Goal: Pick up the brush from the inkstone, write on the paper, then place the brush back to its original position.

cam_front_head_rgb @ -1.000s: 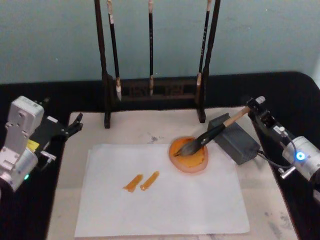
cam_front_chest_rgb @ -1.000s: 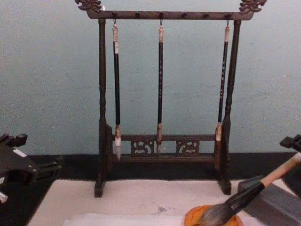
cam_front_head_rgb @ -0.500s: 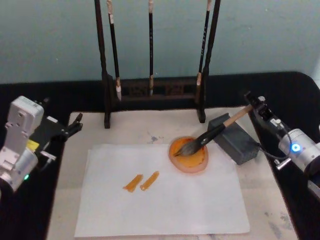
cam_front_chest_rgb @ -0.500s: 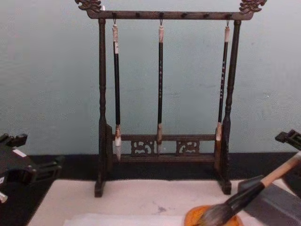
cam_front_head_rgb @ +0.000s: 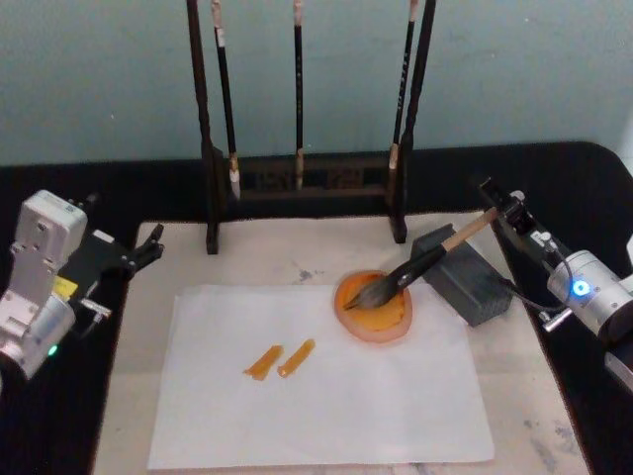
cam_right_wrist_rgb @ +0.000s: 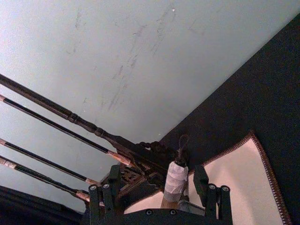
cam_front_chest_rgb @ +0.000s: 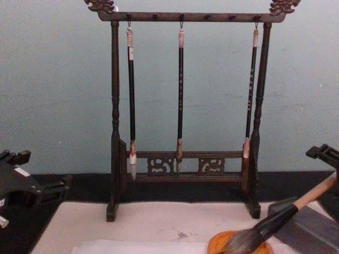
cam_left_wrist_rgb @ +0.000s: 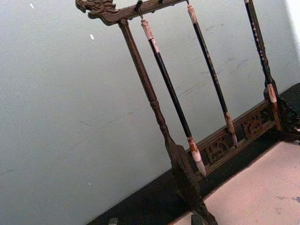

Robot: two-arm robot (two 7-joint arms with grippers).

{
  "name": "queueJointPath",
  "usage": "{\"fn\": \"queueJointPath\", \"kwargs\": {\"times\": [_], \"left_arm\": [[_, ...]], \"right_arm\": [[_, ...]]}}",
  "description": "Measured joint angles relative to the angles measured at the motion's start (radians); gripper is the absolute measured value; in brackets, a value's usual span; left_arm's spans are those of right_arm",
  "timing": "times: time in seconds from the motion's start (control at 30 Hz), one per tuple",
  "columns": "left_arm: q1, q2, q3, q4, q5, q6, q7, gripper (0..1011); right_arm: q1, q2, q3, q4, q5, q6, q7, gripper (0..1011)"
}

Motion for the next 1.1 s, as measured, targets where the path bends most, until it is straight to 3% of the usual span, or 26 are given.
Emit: {"fn": "queueJointPath", "kwargs": {"times": [0.3,0.47,0.83,1.1], "left_arm": [[0.000,0.000,0.000,0.000,0.000,0.000,0.000,1010],[0.000,0.000,0.000,0.000,0.000,0.000,0.000,1010],[0.000,0.000,0.000,0.000,0.000,0.000,0.000,1010],[0.000,0.000,0.000,0.000,0.000,0.000,0.000,1010]], "right_arm": [[0.000,0.001,0.001,0.001,0.002,0.000,0.001,995],[-0.001,0.001,0.001,0.001,0.004,0.001,0.001,903],[-0.001,0.001,0.001,0.001,0.005,0.002,0.002,588],[-0.002,0.001,0.001,0.000,0.006,0.002,0.002,295]]}}
